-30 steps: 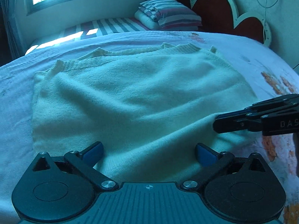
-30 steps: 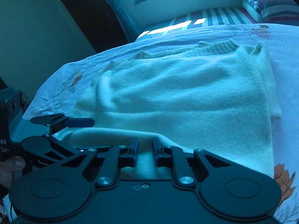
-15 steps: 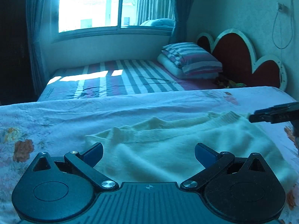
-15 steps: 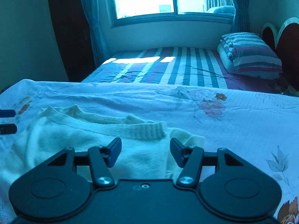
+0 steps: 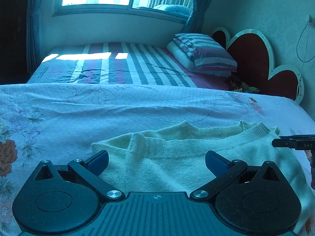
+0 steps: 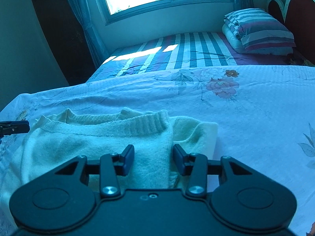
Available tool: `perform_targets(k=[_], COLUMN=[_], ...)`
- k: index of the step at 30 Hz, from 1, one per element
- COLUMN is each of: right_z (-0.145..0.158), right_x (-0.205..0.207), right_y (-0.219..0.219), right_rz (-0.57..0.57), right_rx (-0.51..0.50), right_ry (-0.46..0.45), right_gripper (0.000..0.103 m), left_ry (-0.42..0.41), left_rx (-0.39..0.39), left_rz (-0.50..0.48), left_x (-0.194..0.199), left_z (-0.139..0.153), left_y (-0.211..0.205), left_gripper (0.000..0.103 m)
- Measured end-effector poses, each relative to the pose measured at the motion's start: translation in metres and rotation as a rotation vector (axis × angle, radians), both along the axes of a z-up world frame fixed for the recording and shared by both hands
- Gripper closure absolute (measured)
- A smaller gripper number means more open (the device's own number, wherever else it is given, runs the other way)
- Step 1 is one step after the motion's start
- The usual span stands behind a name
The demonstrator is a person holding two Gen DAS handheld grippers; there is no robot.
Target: Fold small clothes
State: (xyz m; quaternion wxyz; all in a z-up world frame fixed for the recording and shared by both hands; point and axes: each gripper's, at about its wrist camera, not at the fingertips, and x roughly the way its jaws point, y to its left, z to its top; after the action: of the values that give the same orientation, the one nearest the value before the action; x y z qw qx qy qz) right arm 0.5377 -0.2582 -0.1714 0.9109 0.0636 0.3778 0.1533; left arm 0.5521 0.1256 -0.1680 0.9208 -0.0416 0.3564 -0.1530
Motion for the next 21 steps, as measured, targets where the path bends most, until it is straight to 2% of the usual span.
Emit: perform_targets(k=[6, 10, 14, 17, 19, 21], right_z=[0.001, 0.001, 0.001, 0.001, 0.001, 0.002], right_x=[-0.001, -0.003, -0.005, -0.006, -0.005, -0.005], right_y=[-0.002, -0.002, -0.003, -0.004, -0.003, -0.003], right_rz=[0.003, 0.009, 0.012, 0.010, 0.019, 0.018], right_rx=[0.011, 0.019, 0.024, 0.031, 0.034, 0.035], right_ry=[0.005, 0.007, 0.005, 0.008, 0.011, 0.012], right_gripper=[0.060, 0.062, 0.064, 0.065, 0.068, 0.079], left_ry=[0.022, 0.041, 0.044, 0.066, 0.068, 0.069], left_rx=[-0.027, -0.032, -0.008, 0.022, 0.026, 0.009], left_rz=[-0.040, -0.034, 0.006, 0.002, -0.011, -0.012], left_x=[0.002, 0.003, 0.005, 0.007, 0.007, 0.007], left_z=[-0.004, -0.010, -0.014, -0.020, -0.020, -0.018], left_y=[-0.015, -0.016, -0.013, -0.015, -0.018, -0.019], left_gripper=[0.000, 0.000, 0.000, 0.000, 0.000, 0.000])
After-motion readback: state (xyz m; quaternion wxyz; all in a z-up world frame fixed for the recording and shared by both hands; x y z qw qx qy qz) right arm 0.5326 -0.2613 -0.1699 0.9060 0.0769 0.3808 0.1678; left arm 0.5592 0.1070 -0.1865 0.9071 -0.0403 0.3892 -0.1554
